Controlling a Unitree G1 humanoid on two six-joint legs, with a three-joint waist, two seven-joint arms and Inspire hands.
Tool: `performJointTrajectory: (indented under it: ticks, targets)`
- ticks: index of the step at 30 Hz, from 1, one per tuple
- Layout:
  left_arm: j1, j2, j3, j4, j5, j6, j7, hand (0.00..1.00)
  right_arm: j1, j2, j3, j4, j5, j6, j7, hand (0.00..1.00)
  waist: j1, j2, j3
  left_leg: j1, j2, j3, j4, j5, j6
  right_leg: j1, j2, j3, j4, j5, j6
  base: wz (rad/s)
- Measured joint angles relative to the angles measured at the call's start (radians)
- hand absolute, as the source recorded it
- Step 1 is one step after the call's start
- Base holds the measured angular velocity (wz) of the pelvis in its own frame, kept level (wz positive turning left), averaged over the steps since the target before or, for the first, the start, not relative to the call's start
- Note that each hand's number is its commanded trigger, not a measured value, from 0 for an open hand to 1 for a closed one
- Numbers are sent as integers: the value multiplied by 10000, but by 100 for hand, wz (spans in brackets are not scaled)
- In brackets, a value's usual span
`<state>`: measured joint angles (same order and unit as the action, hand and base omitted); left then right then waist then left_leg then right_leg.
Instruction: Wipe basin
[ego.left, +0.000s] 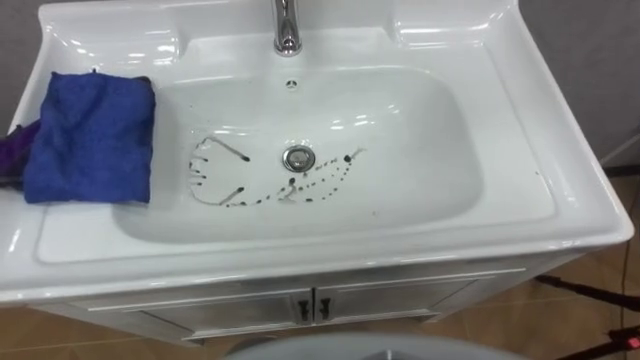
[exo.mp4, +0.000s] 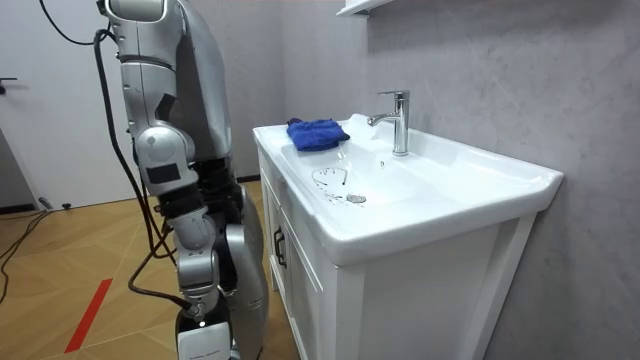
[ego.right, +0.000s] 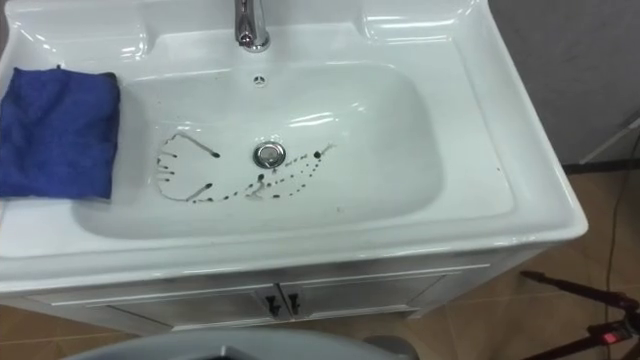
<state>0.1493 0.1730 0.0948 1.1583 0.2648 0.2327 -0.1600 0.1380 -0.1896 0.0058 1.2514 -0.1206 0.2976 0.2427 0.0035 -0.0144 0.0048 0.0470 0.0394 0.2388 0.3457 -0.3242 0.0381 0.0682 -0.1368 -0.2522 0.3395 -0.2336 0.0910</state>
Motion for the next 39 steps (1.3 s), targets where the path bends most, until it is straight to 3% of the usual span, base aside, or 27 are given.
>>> performJointTrajectory:
  ticks: [11,22,27,31,39]
  targets:
    - [417,13,49,52,-1768,-9,237,0,-26,-1,-1,60,145,-2,13,0,12,-48,2,2,-33,-288,-9,22,-40,371,81,-151,-566,5,2,7]
    - [604,11,357,75,-2482,7,609,0,-244,-24,0,255,138,13,151,0,106,-132,25,-29,-99,-637,-94,97,-157,602,198,-299,-861,14,-4,10]
    - [711,0,817,177,-2992,-7,706,0,-288,-55,-147,315,129,0,220,0,117,-138,26,-64,-137,-810,-76,98,-155,711,166,-547,-848,12,-2,11]
    - [876,11,1613,211,-3676,-31,996,0,-299,-161,-305,320,279,-24,168,0,401,-133,25,-28,-135,-914,-81,98,-155,719,166,-621,-820,8,-1,5]
    - [1041,59,3080,412,-4304,-315,1973,0,-210,-426,-725,324,-3,-171,114,0,735,-30,11,-244,-188,-1547,16,171,-219,918,167,-1517,-864,1,-5,23]
